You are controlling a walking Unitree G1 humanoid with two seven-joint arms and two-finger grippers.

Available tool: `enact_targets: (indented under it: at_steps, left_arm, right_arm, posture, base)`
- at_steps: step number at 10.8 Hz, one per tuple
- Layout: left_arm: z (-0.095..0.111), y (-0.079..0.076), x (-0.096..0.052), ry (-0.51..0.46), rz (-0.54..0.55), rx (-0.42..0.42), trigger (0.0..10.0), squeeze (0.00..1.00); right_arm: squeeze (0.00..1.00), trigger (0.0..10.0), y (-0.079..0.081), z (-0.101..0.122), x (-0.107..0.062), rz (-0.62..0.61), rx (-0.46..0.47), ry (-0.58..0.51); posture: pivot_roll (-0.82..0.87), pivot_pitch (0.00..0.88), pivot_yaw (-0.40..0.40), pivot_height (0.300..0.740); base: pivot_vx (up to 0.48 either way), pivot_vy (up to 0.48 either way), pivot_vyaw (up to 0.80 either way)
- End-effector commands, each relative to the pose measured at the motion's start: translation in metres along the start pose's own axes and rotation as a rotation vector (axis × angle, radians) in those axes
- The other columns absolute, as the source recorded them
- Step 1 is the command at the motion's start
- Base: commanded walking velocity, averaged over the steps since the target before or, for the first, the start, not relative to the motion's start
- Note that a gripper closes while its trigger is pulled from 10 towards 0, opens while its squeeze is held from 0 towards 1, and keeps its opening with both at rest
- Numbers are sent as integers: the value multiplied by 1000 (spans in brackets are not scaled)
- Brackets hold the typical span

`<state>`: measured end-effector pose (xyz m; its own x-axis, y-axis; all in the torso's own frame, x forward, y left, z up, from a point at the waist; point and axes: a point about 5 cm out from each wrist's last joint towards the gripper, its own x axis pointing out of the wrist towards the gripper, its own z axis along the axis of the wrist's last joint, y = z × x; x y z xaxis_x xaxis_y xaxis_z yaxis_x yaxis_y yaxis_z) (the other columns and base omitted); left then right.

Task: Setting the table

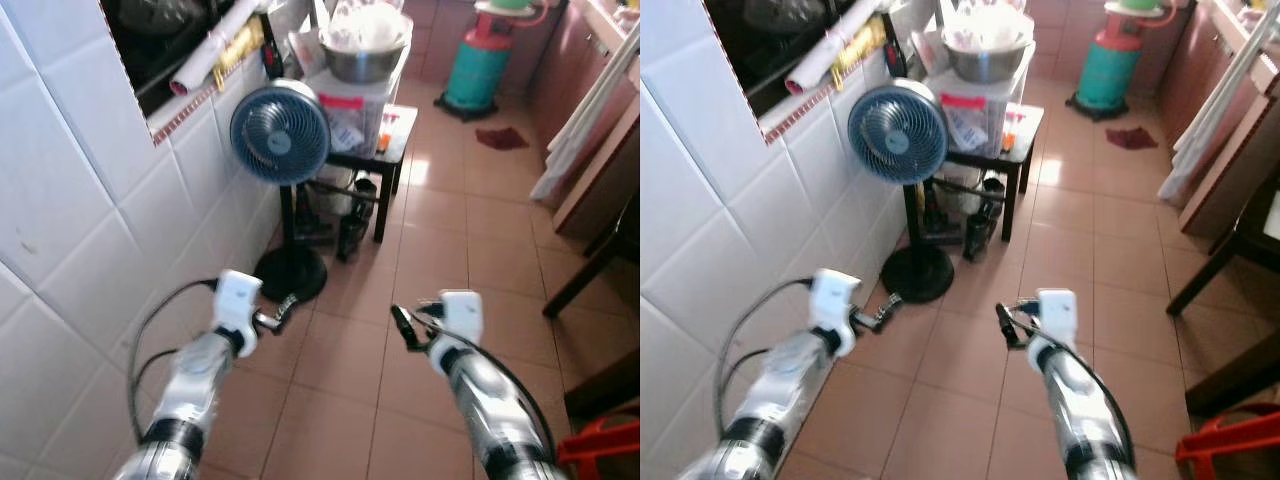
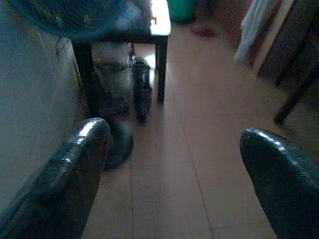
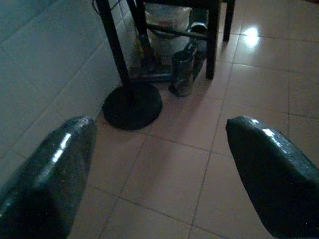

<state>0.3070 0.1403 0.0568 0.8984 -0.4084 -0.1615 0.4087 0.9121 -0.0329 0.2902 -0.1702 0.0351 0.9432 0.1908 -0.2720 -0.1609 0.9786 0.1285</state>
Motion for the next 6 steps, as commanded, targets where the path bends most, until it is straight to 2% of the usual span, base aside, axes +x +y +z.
enact_targets:
  at_steps: [1,2,3,4,5,6]
  left_arm:
    - [13,4,-6,-58,9,10,10000,0]
    - [15,9,-19,-90,59,23,10000,0]
    - [17,11,-41,-142,117,51,10000,0]
    - [12,8,-51,-136,184,-2,10000,0]
    - [7,1,-54,-121,212,-54,10000,0]
    - [7,-4,-57,-138,228,-78,10000,0]
  right_arm:
    - [0,10000,6,15,-5,18,-4,-42]
    - [0,10000,13,22,-19,29,3,-80]
    - [0,10000,23,30,-40,39,10,-161]
    - [0,10000,26,32,-46,5,37,-161]
    - [0,10000,27,36,-46,-42,137,-154]
    - [0,10000,32,48,-48,-47,131,-202]
  posture:
    - [79,80,11,740]
    - [80,83,11,740]
    - [72,81,22,740]
    - [73,83,23,740]
    - [78,88,20,740]
    - [80,88,13,740]
  base:
    - [0,0,0]
    - [0,0,0]
    - [0,0,0]
    - [0,0,0]
    - [0,0,0]
    - [0,0,0]
